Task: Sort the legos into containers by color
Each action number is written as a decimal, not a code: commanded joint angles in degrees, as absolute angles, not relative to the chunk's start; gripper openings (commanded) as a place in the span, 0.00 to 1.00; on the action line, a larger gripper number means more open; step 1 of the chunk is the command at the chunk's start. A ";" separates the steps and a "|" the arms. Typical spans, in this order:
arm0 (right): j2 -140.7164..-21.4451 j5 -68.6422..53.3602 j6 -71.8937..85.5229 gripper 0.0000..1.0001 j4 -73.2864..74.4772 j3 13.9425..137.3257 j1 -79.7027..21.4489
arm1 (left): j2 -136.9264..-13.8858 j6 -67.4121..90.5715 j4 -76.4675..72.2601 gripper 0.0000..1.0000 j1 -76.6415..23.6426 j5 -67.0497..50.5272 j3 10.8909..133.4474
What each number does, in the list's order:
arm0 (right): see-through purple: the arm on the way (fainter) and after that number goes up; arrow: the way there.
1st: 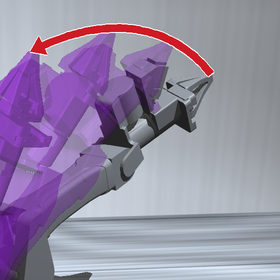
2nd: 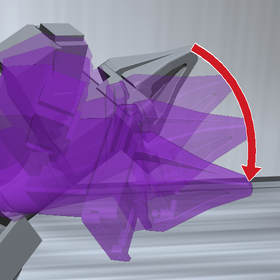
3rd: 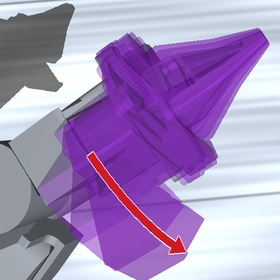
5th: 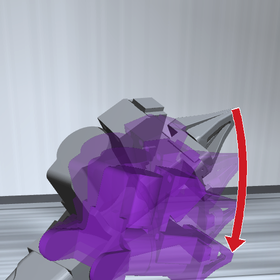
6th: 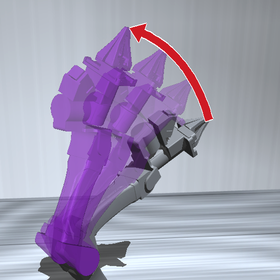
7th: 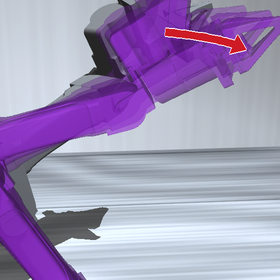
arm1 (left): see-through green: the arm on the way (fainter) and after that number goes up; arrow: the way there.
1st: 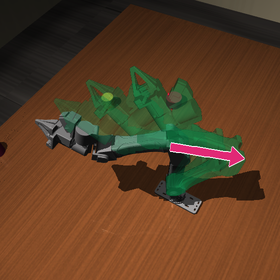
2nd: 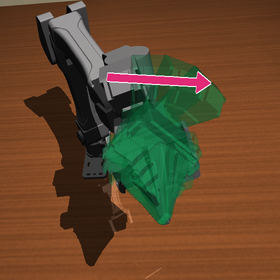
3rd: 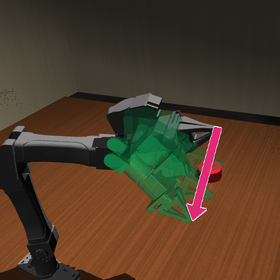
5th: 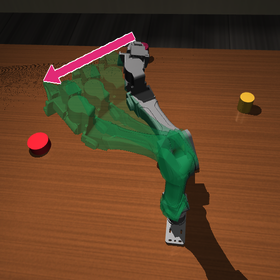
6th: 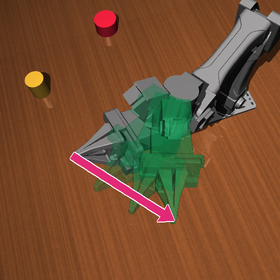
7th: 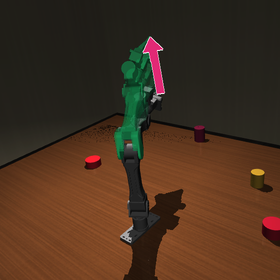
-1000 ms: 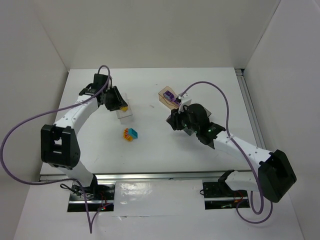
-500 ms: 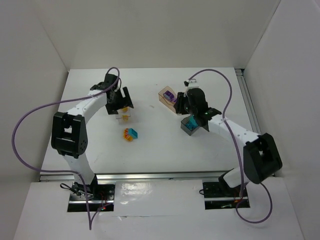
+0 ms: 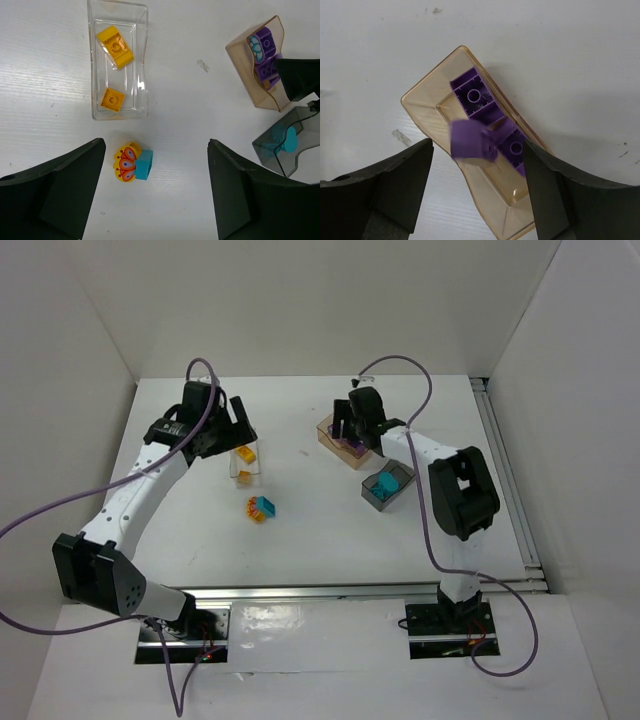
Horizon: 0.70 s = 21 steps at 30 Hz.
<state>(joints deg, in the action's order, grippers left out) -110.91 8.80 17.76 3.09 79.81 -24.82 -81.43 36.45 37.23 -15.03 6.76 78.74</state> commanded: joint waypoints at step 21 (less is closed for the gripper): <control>-89.64 -12.63 10.85 0.77 -5.62 56.51 -42.17 | -73.77 46.32 31.73 0.69 -22.06 9.67 55.03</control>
<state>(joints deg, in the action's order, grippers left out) -87.66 -1.15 16.62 -0.69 56.55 -39.81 -78.94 42.33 34.48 -23.16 8.16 55.96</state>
